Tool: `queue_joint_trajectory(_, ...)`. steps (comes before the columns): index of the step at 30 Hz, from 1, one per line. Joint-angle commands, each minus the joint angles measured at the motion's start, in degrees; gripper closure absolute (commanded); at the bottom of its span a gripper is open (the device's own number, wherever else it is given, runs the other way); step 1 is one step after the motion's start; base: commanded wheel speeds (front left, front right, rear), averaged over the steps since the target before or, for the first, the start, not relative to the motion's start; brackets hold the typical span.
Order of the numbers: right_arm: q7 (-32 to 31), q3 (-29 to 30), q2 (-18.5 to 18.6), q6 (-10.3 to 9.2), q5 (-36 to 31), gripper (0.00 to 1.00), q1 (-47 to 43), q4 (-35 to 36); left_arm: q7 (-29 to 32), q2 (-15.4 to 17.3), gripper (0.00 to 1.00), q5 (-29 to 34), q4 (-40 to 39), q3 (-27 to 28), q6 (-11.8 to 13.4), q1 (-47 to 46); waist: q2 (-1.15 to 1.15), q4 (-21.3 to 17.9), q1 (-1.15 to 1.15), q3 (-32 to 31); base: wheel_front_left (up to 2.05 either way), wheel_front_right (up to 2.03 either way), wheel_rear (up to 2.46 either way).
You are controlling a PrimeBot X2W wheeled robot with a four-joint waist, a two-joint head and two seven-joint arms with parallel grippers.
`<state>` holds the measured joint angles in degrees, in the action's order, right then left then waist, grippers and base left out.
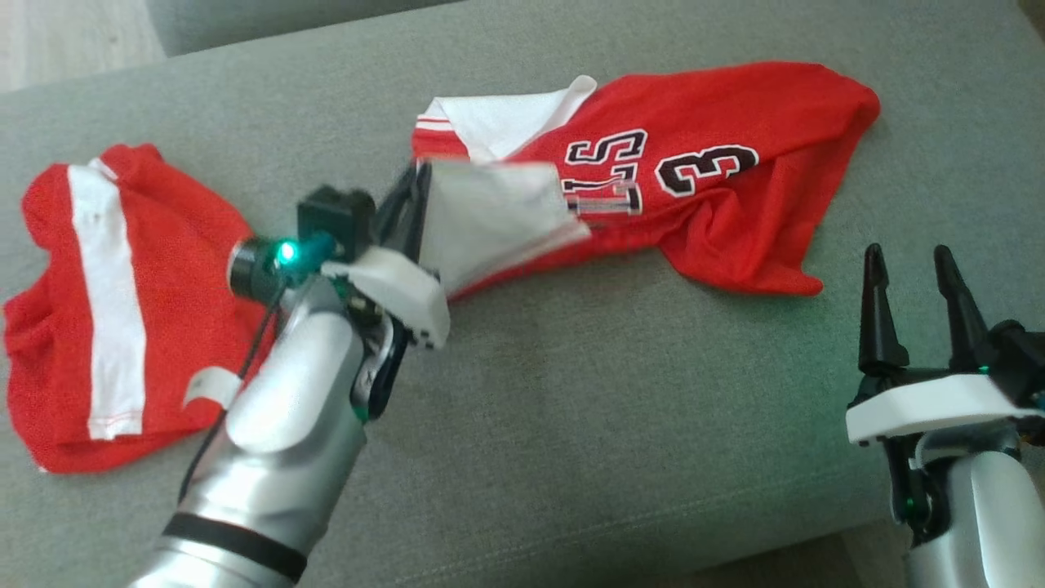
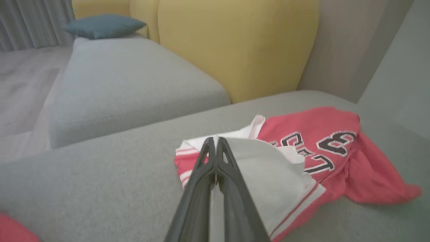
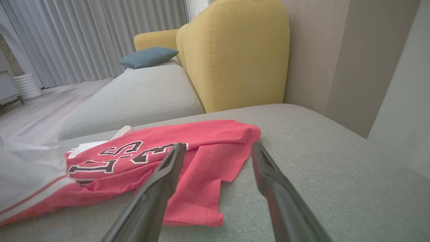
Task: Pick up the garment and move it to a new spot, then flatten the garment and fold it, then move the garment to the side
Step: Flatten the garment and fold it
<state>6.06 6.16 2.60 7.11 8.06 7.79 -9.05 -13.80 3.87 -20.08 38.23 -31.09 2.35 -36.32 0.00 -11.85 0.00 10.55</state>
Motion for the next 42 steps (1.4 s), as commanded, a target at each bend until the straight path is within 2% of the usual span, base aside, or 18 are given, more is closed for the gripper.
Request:
queue_joint_trajectory(1,0.2,-0.9,0.3,0.37,-0.3,0.0,2.0,1.6,-1.0,1.5,1.0,1.0,-4.2,2.5,0.8,-3.3,0.0,0.6,0.0,-0.7,0.0,0.0,0.0)
queue_joint_trajectory(6,0.0,-0.1,0.3,0.37,-0.5,0.0,1.5,1.1,-1.2,2.8,1.0,5.3,-16.5,2.3,0.5,0.6,0.0,2.2,0.0,-2.5,0.0,0.0,0.0)
queue_joint_trajectory(10,-0.3,0.2,0.3,0.37,-0.6,0.0,0.8,0.5,-1.2,5.1,1.0,8.5,-20.6,0.5,0.8,6.4,0.0,3.6,0.0,-4.3,0.0,0.0,0.0)
queue_joint_trajectory(14,-0.6,0.5,0.3,0.37,-0.7,0.0,-0.3,-0.4,-1.2,7.8,1.0,11.4,-23.5,-3.4,-0.4,12.2,0.0,4.9,0.0,-6.3,0.0,0.0,0.0)
queue_joint_trajectory(22,-1.3,0.7,0.3,0.37,-0.5,0.0,-1.7,-1.4,-0.8,12.2,1.0,17.9,-21.9,-12.3,-2.6,19.0,0.0,6.3,0.0,-8.7,0.0,0.0,0.0)
queue_joint_trajectory(25,-1.7,0.6,0.3,0.37,-0.4,0.0,-1.9,-1.5,-0.8,12.4,1.0,19.6,-20.5,-14.8,-3.1,19.7,0.0,6.4,0.0,-8.9,0.0,0.0,0.0)
queue_joint_trajectory(30,-2.1,0.8,0.3,0.37,-0.5,0.0,-2.2,-1.4,-0.9,10.9,1.0,19.2,-18.9,-16.3,-3.3,21.0,0.0,6.6,0.0,-8.8,0.0,0.0,0.0)
queue_joint_trajectory(32,-2.3,0.9,0.3,0.37,-0.6,0.0,-2.3,-1.4,-1.0,10.0,0.0,18.4,-18.2,-16.2,-2.8,21.5,0.0,6.7,0.0,-8.9,0.0,0.0,0.0)
queue_joint_trajectory(37,-2.6,1.3,0.3,0.37,-0.7,0.0,-2.4,-1.2,-1.1,8.2,0.0,14.5,-18.1,-12.1,0.1,21.7,0.0,7.2,0.0,-8.8,0.0,0.0,0.0)
queue_joint_trajectory(42,-2.7,1.3,0.3,0.37,-0.6,0.0,-2.4,-0.9,-1.2,5.1,0.0,5.5,-21.1,-3.4,2.8,23.4,0.0,7.8,0.0,-8.9,0.0,0.0,0.0)
